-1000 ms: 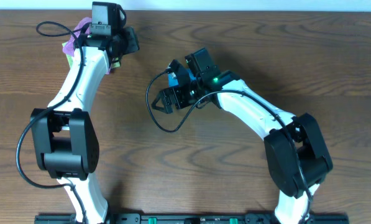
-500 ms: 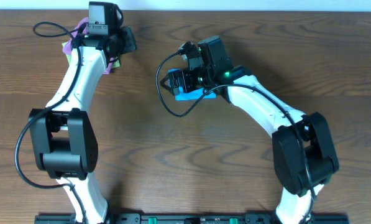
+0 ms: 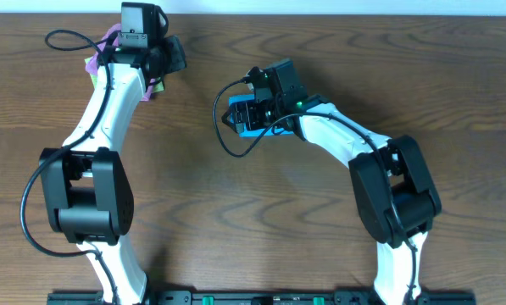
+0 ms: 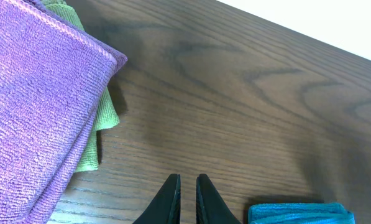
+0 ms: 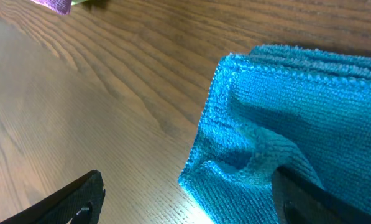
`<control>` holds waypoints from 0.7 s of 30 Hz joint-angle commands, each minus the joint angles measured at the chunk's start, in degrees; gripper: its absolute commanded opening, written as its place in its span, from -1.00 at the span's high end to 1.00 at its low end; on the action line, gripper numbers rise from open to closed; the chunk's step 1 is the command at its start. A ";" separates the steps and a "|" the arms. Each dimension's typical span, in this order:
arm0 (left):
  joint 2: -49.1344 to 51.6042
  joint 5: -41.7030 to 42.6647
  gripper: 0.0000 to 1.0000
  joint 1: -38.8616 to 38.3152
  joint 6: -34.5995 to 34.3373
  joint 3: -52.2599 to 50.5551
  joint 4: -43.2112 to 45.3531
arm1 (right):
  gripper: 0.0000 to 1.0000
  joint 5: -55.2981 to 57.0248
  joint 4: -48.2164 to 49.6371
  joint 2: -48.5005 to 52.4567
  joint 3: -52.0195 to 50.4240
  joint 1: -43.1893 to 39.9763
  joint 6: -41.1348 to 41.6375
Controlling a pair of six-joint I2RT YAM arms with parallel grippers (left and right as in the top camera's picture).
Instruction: Fold the cloth
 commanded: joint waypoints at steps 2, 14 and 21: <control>-1.77 -0.39 0.78 0.37 1.05 1.68 0.07 | -0.73 -0.94 -0.13 1.03 0.92 0.55 1.38; -1.77 -0.37 0.79 0.92 1.05 1.68 0.02 | -0.70 -3.52 2.14 0.96 0.94 1.49 1.60; -1.77 -0.37 0.79 1.29 1.05 1.68 0.07 | -0.73 -3.43 2.32 1.22 0.92 2.69 1.60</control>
